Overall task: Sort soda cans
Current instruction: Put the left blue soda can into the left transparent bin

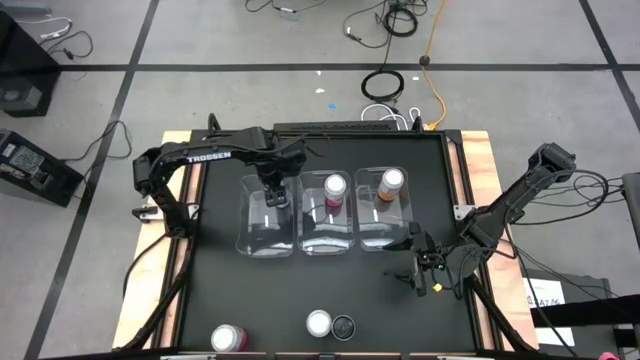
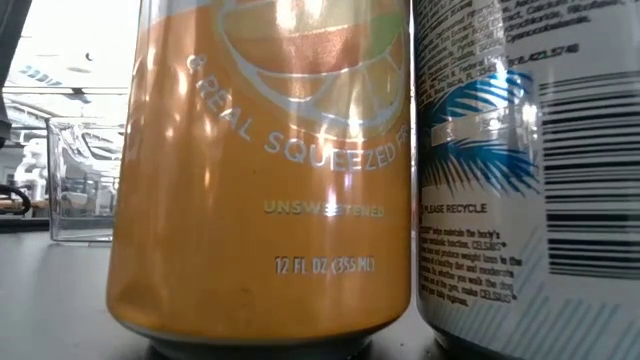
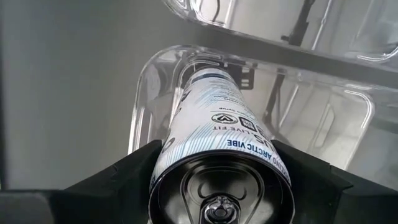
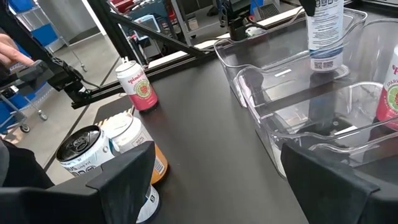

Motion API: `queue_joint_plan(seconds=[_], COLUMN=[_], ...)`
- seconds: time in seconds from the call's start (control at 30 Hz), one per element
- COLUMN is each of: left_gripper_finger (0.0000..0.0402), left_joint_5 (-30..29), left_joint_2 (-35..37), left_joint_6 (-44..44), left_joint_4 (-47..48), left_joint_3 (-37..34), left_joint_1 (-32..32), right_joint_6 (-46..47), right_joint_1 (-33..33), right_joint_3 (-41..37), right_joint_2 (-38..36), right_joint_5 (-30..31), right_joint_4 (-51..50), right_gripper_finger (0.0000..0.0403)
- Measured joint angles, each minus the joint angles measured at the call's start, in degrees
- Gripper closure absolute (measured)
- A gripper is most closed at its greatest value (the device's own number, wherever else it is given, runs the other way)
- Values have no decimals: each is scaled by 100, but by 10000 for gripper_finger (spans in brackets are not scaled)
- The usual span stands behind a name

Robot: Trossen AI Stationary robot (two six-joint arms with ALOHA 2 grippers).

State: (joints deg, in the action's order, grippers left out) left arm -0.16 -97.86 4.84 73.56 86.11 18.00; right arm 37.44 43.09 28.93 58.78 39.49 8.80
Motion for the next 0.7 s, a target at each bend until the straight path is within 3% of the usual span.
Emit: queue_joint_plan(seconds=[0.7], left_gripper_finger=[116], left_joint_5=[-7], left_joint_2=[-2], left_joint_6=[-451], left_joint_4=[-558], left_joint_3=[-63], left_joint_1=[-2], right_joint_6=[-6], right_joint_1=[0], right_joint_3=[0], right_joint_2=[0], right_joint_5=[-35], right_joint_4=[0], right_gripper_finger=[62])
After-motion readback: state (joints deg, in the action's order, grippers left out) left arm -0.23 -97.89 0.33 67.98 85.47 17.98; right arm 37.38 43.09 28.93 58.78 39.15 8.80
